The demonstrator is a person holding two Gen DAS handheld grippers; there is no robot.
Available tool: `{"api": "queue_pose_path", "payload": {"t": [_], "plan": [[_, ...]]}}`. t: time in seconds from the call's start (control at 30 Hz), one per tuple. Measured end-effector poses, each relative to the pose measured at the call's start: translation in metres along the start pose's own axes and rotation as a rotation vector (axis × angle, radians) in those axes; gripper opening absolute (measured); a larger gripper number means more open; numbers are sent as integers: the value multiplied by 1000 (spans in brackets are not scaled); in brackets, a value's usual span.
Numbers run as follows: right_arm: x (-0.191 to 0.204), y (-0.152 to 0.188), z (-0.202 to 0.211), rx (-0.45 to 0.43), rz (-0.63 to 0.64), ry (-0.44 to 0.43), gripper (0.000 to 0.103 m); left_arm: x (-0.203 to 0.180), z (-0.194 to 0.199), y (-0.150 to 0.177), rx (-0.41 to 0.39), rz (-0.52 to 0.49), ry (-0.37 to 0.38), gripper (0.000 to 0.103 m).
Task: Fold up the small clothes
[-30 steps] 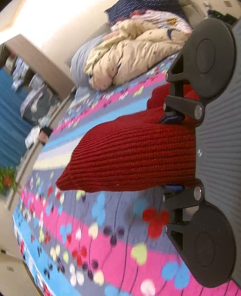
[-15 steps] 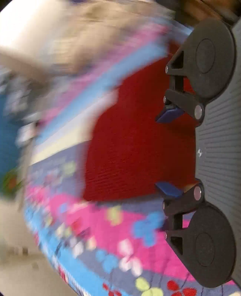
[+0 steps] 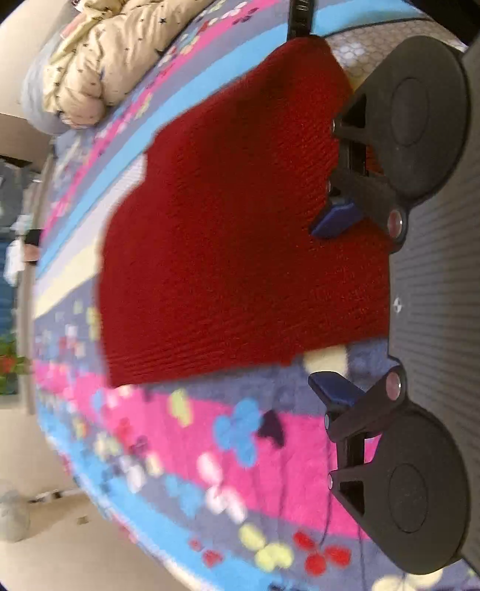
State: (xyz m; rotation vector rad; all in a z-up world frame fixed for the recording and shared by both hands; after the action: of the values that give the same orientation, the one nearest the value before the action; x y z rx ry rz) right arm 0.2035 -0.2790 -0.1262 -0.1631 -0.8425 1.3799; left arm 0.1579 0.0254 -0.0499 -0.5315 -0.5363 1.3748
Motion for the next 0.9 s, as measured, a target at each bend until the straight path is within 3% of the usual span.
{"api": "queue_pose_path", "payload": {"t": [0.07, 0.17, 0.2, 0.27, 0.33, 0.47, 0.53, 0.63, 0.73, 0.9], "plan": [[2, -9, 17, -43, -39, 11, 38, -7, 30, 3, -83, -29, -21, 87], [14, -14, 59, -174, 47, 85, 39, -17, 63, 12, -159, -45, -30, 92], [15, -16, 71, -202, 39, 82, 40, -21, 76, 15, -189, -46, -32, 99], [18, -16, 94, -253, 18, 66, 47, -35, 104, 19, -265, -56, -40, 102], [24, -12, 116, -308, 29, 65, 69, -49, 125, 26, -317, -84, -55, 102], [38, 11, 152, -365, 116, 49, 84, -74, 165, 41, -382, -56, -57, 102], [36, 22, 162, -370, 132, 47, 88, -80, 175, 50, -393, -28, -36, 102], [35, 41, 162, -332, 108, 52, 88, -86, 170, 72, -398, -14, -64, 102], [42, 49, 158, -280, 130, 54, 88, -82, 144, 75, -241, 19, -122, 102], [50, 53, 144, -265, 207, 119, 88, -65, 132, 69, -189, 99, -199, 102]]}}
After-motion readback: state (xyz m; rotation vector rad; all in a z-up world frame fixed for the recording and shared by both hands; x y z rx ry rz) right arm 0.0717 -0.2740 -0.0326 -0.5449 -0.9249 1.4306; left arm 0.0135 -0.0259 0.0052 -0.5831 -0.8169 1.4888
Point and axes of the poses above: each gripper's, at about its wrist camera, not at the fingertips, and z roughly against the way its jaws point, x to its left, y to its underside, the point moved 1 cm from there along -z, roughly the way its jaws point, and after that the axes turned 4 degrees about -z, right-handed, at the moved point
